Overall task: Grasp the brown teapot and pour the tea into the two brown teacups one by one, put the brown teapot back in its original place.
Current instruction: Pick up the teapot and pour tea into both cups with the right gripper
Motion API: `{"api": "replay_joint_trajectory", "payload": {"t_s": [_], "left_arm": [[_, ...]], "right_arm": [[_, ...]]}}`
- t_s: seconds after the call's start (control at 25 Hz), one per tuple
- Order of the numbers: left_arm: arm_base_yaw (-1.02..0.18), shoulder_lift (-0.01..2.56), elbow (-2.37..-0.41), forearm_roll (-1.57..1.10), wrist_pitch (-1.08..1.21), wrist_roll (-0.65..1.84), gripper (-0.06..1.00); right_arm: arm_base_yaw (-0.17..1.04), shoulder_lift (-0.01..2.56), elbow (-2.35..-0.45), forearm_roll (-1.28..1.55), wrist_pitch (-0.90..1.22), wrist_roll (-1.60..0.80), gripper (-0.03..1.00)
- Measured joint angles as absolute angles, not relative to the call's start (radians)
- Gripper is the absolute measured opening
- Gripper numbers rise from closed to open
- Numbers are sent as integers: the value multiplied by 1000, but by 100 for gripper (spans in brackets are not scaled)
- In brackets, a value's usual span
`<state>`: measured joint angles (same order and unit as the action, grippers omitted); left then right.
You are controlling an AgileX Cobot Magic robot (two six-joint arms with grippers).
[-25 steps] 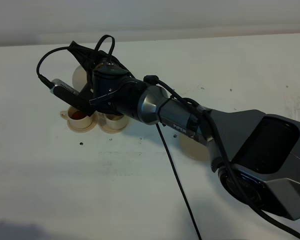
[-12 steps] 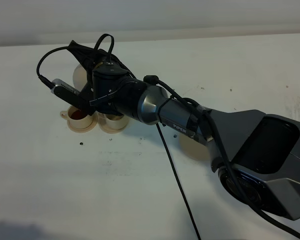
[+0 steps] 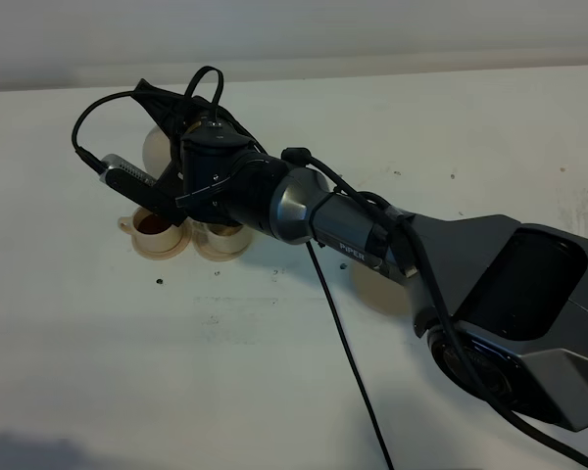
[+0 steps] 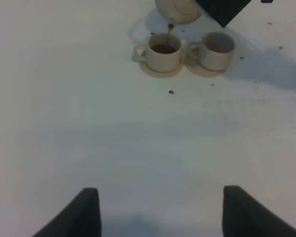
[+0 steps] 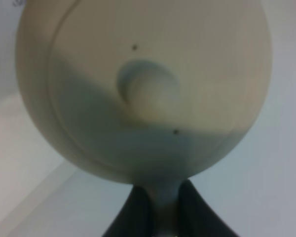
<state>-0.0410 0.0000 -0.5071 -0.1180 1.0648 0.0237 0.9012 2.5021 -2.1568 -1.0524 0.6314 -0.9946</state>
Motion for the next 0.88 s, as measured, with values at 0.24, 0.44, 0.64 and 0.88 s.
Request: {"api": "replay_joint_trajectory", "payload": {"t_s": [0.24, 0.44, 0.64, 0.88], "left_arm": [[-41, 0, -507, -118, 1065, 24, 51], [-41, 0, -507, -118, 1065, 24, 51], [-41, 0, -507, -118, 1065, 24, 51], [-41, 0, -507, -118, 1065, 24, 51]], "right_arm": [[901, 2502, -2157, -964, 652, -973, 9], [901, 2502, -2157, -907, 669, -956, 9], [901, 2502, -2157, -879, 680, -908, 9], [901, 2502, -2157, -870, 689, -872, 9]]}}
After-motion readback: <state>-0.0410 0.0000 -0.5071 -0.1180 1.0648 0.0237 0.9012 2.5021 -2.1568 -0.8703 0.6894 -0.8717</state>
